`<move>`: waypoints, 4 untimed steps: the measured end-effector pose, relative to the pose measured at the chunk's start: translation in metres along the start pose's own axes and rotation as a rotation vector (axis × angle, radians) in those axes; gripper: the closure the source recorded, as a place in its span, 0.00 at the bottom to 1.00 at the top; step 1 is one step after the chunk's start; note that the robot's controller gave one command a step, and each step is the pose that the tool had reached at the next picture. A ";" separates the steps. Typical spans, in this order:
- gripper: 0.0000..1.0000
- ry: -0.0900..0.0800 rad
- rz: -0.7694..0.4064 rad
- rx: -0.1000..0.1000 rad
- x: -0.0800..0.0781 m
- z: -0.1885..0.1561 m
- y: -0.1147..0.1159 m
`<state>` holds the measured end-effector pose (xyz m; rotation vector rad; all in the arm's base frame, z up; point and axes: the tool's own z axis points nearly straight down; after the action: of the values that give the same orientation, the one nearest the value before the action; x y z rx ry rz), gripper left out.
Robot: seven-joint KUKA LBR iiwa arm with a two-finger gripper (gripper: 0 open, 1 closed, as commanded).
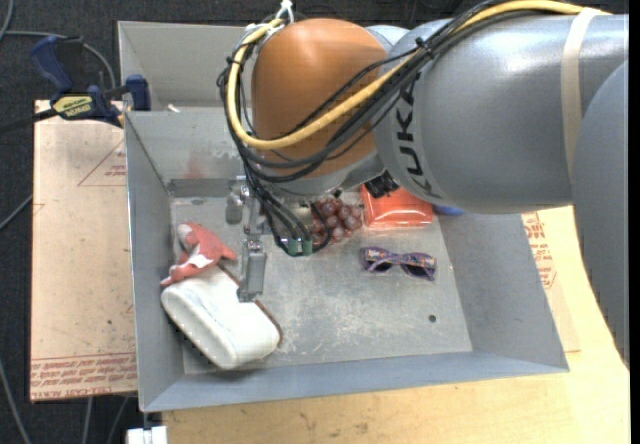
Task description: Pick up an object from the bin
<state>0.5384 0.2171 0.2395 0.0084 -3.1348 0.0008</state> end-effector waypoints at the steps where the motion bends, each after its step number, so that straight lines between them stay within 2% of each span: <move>1: 0.00 -0.008 0.005 -0.002 -0.002 -0.005 -0.001; 2: 0.00 -0.012 -0.066 -0.004 -0.046 0.058 0.025; 3: 0.00 -0.001 -0.147 0.000 -0.058 0.100 0.028; 4: 0.00 -0.013 -0.202 -0.004 -0.065 0.096 0.032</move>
Offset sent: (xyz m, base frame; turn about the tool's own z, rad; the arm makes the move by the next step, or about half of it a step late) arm 0.0528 0.0305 -0.0795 -0.0840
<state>0.6023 0.2495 0.1427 0.3254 -3.1304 -0.0064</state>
